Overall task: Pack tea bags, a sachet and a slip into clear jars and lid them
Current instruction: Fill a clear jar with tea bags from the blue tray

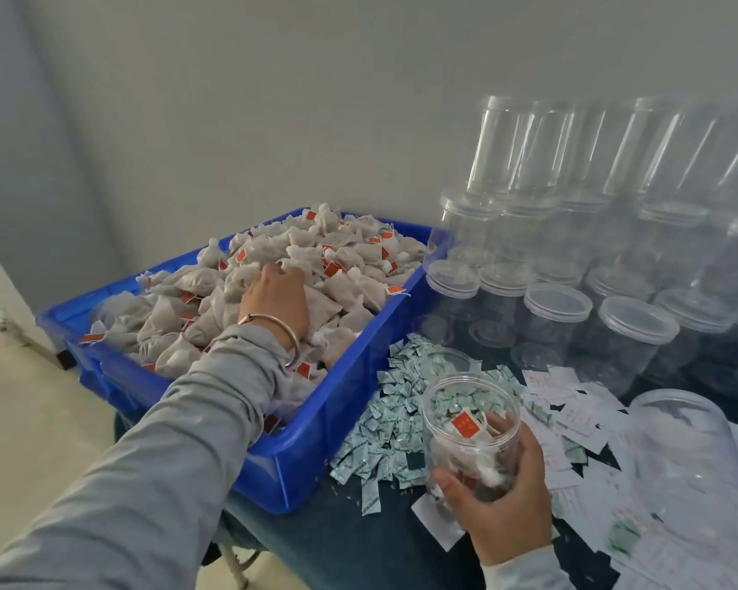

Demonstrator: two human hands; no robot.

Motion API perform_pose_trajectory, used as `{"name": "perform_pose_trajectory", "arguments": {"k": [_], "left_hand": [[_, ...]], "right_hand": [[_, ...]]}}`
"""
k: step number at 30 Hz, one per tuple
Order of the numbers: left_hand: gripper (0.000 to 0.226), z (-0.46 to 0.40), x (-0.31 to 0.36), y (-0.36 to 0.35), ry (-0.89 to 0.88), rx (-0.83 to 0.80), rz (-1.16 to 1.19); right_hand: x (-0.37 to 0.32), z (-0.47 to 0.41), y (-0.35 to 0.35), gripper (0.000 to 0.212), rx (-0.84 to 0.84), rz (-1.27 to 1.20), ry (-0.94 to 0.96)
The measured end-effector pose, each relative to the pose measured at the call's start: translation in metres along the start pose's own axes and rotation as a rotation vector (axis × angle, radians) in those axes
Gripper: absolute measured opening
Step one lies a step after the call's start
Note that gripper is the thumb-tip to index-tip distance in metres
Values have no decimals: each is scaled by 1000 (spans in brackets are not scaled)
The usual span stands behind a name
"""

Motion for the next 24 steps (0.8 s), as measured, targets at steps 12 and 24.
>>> {"name": "perform_pose_trajectory", "arguments": {"k": [12, 24], "left_hand": [[17, 27, 20, 52, -160, 188, 359], [13, 124, 130, 6, -386, -535, 709]], "right_hand": [[2, 1, -2, 107, -6, 47, 24], [-5, 2, 3, 108, 111, 14, 62]]}}
Point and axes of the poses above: each hand's wrist, its own z-axis away from the middle knuckle, its own y-axis out of the back of the hand, x = y × z, the point moved 6 cm from there along -z, towards the middle knuckle, and after that the axes turned 11 degrees about z, right-handed, at the moved point
